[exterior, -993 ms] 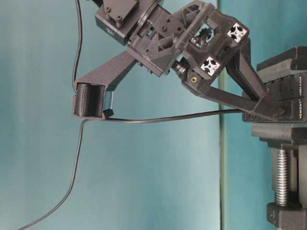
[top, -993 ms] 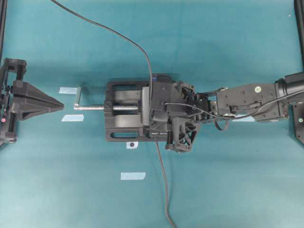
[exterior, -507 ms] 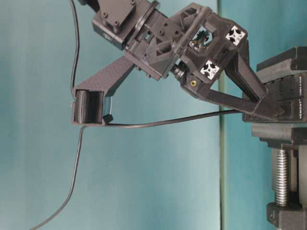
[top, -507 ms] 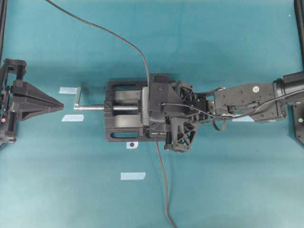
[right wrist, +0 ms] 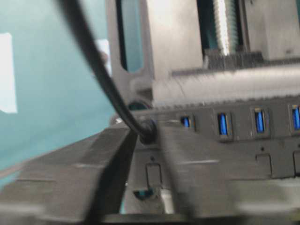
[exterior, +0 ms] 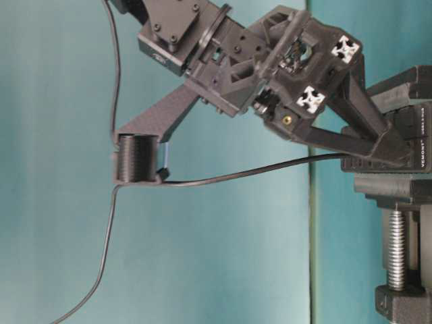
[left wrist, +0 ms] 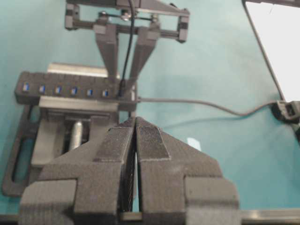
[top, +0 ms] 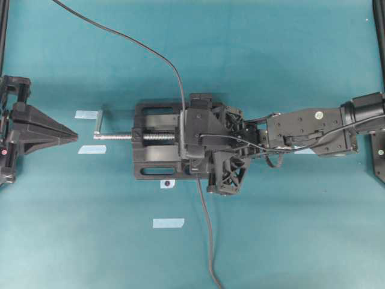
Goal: Insert the USB into the front port of the fixed hub.
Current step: 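Push the plug into the front port with the right gripper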
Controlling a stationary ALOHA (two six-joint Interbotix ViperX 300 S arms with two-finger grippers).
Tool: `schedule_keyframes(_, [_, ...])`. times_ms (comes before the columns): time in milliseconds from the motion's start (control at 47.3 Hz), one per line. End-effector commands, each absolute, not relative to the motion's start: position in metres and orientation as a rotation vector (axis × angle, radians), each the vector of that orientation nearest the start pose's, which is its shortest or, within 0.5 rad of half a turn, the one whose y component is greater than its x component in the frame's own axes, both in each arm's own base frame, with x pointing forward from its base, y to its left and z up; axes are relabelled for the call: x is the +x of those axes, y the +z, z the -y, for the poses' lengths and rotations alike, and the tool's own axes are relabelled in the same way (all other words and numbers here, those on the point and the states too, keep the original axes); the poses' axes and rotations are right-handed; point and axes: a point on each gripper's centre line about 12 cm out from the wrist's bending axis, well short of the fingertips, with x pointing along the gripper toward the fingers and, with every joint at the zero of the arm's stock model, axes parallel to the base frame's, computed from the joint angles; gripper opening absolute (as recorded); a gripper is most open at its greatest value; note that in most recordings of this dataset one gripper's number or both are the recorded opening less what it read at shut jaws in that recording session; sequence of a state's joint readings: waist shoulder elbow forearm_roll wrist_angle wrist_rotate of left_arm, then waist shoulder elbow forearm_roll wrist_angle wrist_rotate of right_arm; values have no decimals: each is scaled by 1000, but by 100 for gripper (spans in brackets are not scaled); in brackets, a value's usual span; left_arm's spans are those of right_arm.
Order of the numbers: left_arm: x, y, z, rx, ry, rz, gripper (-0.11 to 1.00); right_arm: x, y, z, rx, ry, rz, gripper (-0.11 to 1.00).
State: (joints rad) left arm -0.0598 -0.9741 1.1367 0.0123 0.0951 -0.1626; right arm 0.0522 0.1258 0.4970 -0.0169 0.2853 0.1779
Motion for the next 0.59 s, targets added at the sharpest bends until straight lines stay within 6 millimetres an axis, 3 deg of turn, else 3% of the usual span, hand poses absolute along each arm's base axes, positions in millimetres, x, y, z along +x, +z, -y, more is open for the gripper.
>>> schedule_keyframes(0, [197,270,12,-140,-43,-249,0,420,167,-23,133,-25,-859,44])
schedule_keyframes(85, [197,270,12,-140,-43,-251,0,421,168,-23,132,-24,-859,59])
schedule_keyframes(190, [196,271,12,-140,-43,-246,0,421,169,-23,134,-27,-866,68])
schedule_keyframes(571, [196,273,12,-140,-44,-242,0,418,169,-22,133,-30,-891,69])
